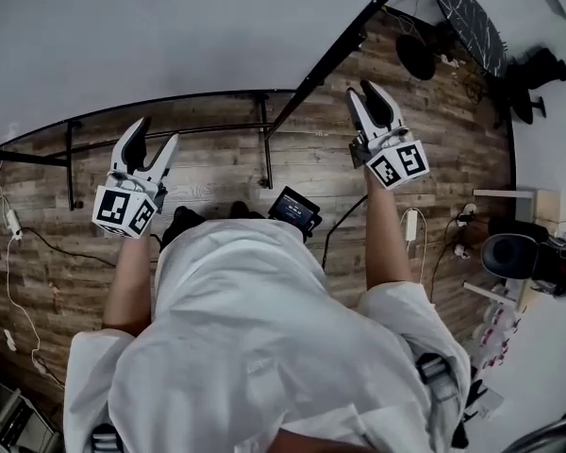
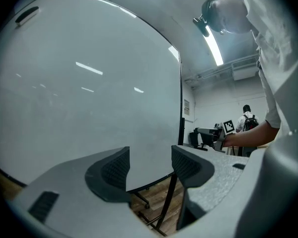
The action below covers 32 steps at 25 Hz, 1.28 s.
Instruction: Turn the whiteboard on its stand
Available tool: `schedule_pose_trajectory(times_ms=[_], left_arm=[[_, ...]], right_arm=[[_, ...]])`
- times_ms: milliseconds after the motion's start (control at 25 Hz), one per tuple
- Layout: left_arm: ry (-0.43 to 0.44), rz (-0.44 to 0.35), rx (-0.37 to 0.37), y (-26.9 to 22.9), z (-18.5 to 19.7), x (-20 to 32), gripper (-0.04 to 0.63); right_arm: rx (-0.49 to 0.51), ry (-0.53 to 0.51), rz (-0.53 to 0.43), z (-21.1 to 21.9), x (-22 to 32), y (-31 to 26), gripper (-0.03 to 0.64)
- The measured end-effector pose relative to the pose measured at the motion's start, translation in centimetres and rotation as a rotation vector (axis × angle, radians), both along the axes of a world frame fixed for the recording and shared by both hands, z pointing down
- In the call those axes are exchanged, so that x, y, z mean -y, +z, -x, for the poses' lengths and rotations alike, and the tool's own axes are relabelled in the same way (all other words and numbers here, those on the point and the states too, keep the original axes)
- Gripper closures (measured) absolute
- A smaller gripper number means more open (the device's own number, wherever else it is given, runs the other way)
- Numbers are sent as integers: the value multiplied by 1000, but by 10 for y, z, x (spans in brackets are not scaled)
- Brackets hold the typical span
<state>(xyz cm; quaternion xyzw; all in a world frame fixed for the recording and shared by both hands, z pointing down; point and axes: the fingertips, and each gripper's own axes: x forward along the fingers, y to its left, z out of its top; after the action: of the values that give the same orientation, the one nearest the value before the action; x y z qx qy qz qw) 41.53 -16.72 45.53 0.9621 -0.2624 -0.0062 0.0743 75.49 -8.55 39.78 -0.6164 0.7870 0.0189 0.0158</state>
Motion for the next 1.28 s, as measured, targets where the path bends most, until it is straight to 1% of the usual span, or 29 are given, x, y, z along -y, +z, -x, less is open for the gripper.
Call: schedule_pose_trajectory(times_ms=[120,160,280,360,440,560,680,760,840,960,1080,1280], left_arm=[[61,-7,-15,-3,2,12,325],[83,-8,-21,-3,6,16,325],[157,-13,-36,-6,23,26,327],[206,-21,-38,-7,38,34,328],[251,-22,-33,-6,57,41,343],[314,-11,-29,0,89,47,420],[374,-6,-26,12,112,49,533],[400,-9,-20,21,124,45,577],[419,2,-20,28,132,41,589],[438,23,-12,39,151,26,589],[456,8,-14,39,171,3,589],[485,-30,-32,16,195,-54,589]], right_arm=[[-29,148,-21,24,-11,-5,529],[-32,186,-28,35,-15,-6,561],[-26,266,-21,75,-24,-6,615],[-38,322,13,106,-27,0,620],[-42,390,47,140,-29,10,620],[-38,463,54,191,-39,19,620],[-73,474,40,233,-51,23,618],[-88,472,46,255,-63,28,618],[-83,506,54,269,-79,34,620],[-68,559,51,295,-107,40,620],[-71,573,50,328,-136,43,620],[-89,574,56,378,-183,43,620]])
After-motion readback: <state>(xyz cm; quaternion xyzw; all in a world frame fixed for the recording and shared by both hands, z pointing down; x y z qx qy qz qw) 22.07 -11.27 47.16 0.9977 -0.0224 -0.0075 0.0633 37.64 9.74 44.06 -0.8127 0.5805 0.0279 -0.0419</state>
